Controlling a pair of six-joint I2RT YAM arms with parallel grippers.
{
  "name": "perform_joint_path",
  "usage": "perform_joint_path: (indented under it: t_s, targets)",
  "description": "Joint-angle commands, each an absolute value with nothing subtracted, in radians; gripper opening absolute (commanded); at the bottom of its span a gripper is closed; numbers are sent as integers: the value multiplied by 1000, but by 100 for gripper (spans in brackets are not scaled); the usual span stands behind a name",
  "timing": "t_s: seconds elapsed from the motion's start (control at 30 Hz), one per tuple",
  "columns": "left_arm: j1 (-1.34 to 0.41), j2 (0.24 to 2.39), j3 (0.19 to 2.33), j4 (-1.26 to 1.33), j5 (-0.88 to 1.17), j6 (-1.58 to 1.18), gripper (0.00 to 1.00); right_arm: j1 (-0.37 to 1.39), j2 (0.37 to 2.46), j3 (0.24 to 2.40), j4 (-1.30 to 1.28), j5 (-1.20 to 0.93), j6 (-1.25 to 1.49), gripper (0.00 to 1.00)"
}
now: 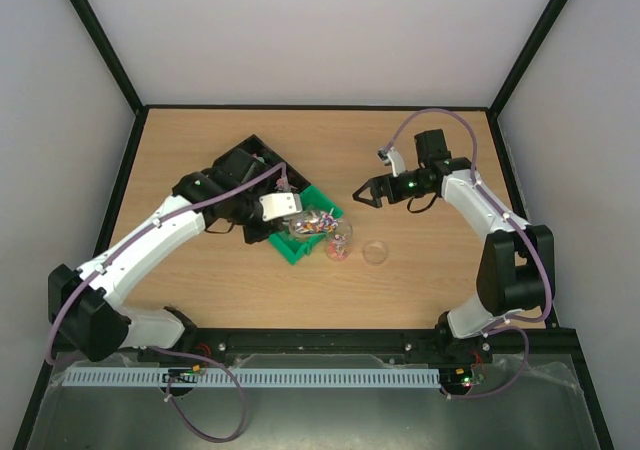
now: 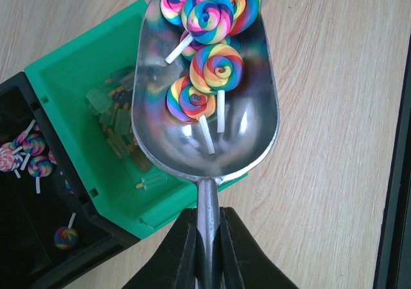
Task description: Pack the candies
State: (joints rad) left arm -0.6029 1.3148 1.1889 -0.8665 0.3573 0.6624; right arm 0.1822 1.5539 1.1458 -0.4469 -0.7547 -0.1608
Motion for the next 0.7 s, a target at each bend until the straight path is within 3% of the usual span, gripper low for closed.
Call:
perform_joint_path:
  t_s: [0.0, 0.67]
  targets:
    - [-628, 1328, 1239, -904, 319, 666, 2, 171, 1532, 1137, -458, -780, -154, 99]
    - [-711, 1418, 1342, -979, 178, 659, 2, 158, 1530, 1136, -462, -792, -151, 99]
